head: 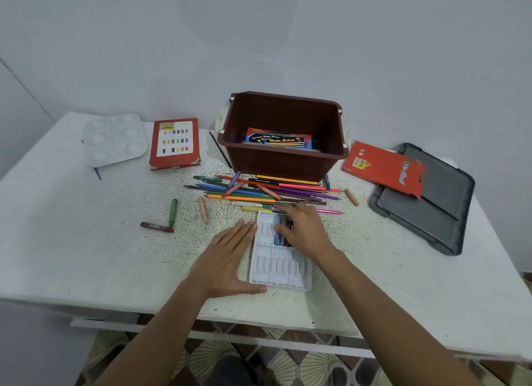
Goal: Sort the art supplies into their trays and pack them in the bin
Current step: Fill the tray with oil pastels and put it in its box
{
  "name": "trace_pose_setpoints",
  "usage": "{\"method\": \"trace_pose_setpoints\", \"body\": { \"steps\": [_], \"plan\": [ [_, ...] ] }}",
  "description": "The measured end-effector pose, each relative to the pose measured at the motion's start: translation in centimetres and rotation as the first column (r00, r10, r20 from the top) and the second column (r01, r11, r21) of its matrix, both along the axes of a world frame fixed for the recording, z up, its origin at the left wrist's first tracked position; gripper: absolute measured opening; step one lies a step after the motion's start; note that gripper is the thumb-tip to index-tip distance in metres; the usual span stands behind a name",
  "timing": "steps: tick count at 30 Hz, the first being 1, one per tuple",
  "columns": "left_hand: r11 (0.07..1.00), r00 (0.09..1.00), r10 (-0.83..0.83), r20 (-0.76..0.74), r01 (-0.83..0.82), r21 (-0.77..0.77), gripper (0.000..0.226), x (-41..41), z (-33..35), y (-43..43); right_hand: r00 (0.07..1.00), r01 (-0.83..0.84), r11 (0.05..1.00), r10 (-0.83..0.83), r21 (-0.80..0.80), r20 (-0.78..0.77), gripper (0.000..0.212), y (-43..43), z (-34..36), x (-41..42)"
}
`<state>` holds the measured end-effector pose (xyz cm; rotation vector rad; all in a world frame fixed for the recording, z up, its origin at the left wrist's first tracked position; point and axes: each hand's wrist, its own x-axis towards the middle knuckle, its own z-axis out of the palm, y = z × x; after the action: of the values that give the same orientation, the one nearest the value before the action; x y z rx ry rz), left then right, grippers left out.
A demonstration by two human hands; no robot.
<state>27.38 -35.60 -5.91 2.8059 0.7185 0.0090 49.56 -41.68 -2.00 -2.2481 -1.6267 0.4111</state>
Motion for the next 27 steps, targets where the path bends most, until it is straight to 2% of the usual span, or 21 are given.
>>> {"method": "trace_pose_setpoints", "body": {
  "steps": [6,10,15,20,23,27],
  "plan": [
    [1.000,1.000,0.002,-0.006,-0.002,0.000,0.127,0.0,0.1,0.0,0.988,0.029,0.999,-0.033,0.034,0.150,0.056,-0.8,-1.2,0.4],
    [1.000,1.000,0.002,-0.002,-0.002,-0.005,0.127,-0.1,0.0,0.0,0.987,0.028,0.999,-0.031,0.023,0.158,0.057,-0.9,-1.1,0.8],
    [1.000,1.000,0.002,-0.005,-0.002,-0.004,0.128,0.0,0.0,0.1,0.983,0.102,0.986,-0.121,0.135,0.141,0.036,-0.1,-0.6,1.1],
    [1.000,1.000,0.004,-0.017,-0.004,0.002,0.127,0.0,0.0,0.0,0.986,0.091,0.995,-0.094,0.032,0.137,0.023,1.6,0.0,1.2],
    [1.000,1.000,0.004,-0.002,-0.004,0.002,0.127,0.0,0.0,0.0,0.994,0.083,0.997,-0.083,0.004,0.065,0.016,2.4,0.6,1.2],
    [1.000,1.000,0.004,0.001,-0.004,-0.003,0.128,0.0,0.0,0.0,0.990,0.132,0.982,-0.139,-0.136,-0.037,0.012,3.6,1.4,1.9]
  ]
}}
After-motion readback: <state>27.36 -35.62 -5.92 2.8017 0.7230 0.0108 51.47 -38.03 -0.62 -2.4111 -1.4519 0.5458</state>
